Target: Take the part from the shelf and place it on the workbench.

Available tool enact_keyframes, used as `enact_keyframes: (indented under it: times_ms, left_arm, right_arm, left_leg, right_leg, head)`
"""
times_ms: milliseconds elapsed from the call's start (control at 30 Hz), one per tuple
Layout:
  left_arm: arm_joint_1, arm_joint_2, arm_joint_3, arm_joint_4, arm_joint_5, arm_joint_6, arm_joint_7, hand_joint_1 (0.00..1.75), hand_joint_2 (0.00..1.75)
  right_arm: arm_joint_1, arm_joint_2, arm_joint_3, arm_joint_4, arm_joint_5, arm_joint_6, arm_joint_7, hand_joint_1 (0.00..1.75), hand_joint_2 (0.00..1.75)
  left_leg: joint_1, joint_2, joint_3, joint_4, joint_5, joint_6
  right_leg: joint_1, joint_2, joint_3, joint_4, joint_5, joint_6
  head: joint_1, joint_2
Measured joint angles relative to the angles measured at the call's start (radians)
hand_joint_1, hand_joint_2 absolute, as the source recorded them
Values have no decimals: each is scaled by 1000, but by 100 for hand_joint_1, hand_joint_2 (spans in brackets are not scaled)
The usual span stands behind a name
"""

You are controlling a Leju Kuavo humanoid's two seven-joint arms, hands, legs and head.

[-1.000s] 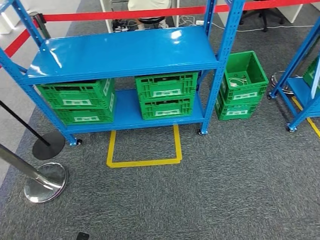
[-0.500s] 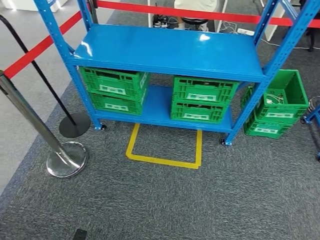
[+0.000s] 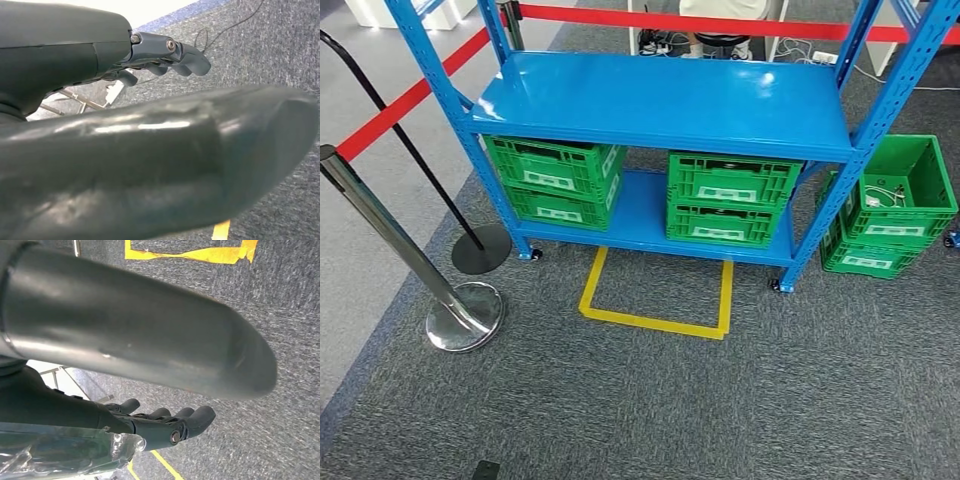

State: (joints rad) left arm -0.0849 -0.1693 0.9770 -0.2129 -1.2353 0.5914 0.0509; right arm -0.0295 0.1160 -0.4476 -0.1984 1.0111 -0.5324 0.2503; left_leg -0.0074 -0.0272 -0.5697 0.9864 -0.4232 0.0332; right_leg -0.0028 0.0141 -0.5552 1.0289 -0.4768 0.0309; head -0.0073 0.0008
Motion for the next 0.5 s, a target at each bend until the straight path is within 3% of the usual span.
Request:
enact_keyframes:
  times_ms: [33, 100, 167, 200, 233, 333, 367, 400, 433, 467, 500]
  left_arm:
    - [0, 0, 2, 0, 3, -5, -5, 0, 175]
    - [0, -1, 8, 0, 9, -13, -12, 0, 175]
    - [0, -2, 12, 0, 12, -17, -17, 0, 87]
    - [0, -3, 14, 0, 13, -17, -19, 0, 44]
    - [0, -3, 15, 0, 13, -18, -19, 0, 44]
    - [0, -4, 15, 0, 17, -22, -23, 0, 175]
    - [0, -4, 16, 0, 20, -27, -26, 0, 175]
    - [1, -3, 15, 0, 26, -32, -29, 0, 175]
    - [2, -2, 12, 0, 36, -39, -31, 0, 175]
    - [4, -1, 6, 0, 49, -47, -33, 0, 131]
    - [5, 0, 2, 0, 57, -51, -34, 0, 116]
  right_arm:
    - [0, 0, -2, 0, -2, 0, -3, 0, 0]
    - [-1, 0, -7, 0, -4, -2, -6, 0, 0]
    - [-1, 0, -12, 0, -4, -3, -8, 0, 0]
    - [-1, 0, -14, 0, -5, -3, -9, 0, 0]
    - [-1, 0, -15, 0, -5, -3, -9, 0, 0]
    - [-1, 0, -17, 0, -6, -3, -11, 0, 131]
    - [-1, 0, -18, 0, -8, -3, -13, 0, 175]
    - [0, 0, -18, 0, -12, -2, -16, 0, 175]
    - [0, 0, -18, -1, -19, 0, -20, 0, 131]
    - [2, 0, -17, -2, -31, 4, -24, 0, 87]
    - [2, 0, -16, -2, -37, 6, -27, 0, 58]
  left_leg:
    - [1, 0, 0, -2, 1, -6]
    - [4, 0, 1, -5, 3, -28]
    - [6, 0, 0, -8, 3, -47]
    - [7, 0, 0, -8, 4, -50]
    - [7, 0, 0, -8, 4, -51]
    - [6, 0, 0, -8, 4, -52]
    - [5, 0, 0, -8, 3, -52]
    - [5, 0, 0, -8, 3, -52]
    - [4, 0, 0, -8, 3, -52]
    - [4, 0, 0, -8, 3, -52]
    - [4, 0, 0, -8, 3, -52]
  right_leg:
    - [1, 0, 0, 0, 0, -2]
    - [3, -1, -1, 1, 0, -6]
    - [5, -1, -2, 1, 0, -9]
    - [5, -1, -3, 1, 0, -10]
    - [5, -1, -2, 1, 0, -11]
    - [4, -1, -2, 0, 1, -11]
    - [3, -1, -1, 0, 1, -11]
    - [3, -1, -1, -1, 2, -10]
    - [2, -1, 0, -2, 2, -10]
    - [2, -1, 0, -3, 3, -9]
    - [1, -1, 0, -3, 3, -8]
  head:
    - [0, 0]
    - [0, 0]
    - [0, 0]
    - [0, 0]
    - [1, 0]
    - [1, 0]
    - [1, 0]
    - [1, 0]
    - [1, 0]
    - [1, 0]
    - [1, 0]
